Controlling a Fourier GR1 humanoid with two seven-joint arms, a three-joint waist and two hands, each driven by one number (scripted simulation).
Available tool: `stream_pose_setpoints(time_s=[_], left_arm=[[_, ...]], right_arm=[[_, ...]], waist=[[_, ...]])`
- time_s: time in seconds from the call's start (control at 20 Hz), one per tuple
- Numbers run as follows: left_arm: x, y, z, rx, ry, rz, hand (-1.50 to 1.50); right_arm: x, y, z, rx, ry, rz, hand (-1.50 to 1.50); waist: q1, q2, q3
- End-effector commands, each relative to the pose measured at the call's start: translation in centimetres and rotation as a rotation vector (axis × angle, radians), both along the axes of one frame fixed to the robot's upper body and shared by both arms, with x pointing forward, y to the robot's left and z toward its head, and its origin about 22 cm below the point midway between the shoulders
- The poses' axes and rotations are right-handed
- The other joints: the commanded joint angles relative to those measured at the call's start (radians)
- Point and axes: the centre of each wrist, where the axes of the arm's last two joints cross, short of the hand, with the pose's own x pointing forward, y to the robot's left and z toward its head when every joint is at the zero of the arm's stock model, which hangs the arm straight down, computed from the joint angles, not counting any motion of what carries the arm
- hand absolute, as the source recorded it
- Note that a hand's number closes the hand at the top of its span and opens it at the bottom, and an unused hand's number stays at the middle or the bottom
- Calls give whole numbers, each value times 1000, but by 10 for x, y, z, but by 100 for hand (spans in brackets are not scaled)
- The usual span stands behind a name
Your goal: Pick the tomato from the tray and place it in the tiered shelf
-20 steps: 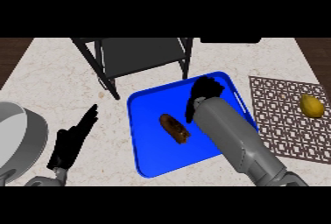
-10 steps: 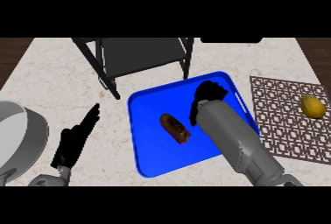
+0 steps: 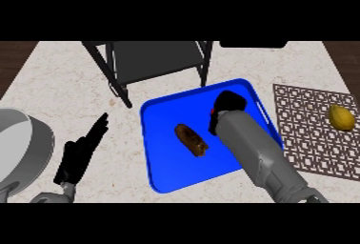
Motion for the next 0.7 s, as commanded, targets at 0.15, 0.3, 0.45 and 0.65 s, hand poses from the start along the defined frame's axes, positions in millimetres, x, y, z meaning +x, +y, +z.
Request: stream_pose_setpoints(time_s=[0.15, 0.3, 0.45, 0.65], left_arm=[[2, -2, -4, 15, -4, -9, 0], [9, -5, -3, 14, -3, -16, 0], [-6, -6, -9, -11, 16, 3, 0], [-1, 2, -5, -3, 15, 29, 0]], right_arm=[[-8, 4, -10, -4, -45, 26, 150], [-6, 4, -10, -42, -120, 18, 150], [0, 9, 6, -38, -142, 101, 150], [-39, 33, -5, 112, -205, 441, 150]], waist=[[3, 5, 3], [10, 8, 3], [-10, 1, 3], [-25, -9, 3]])
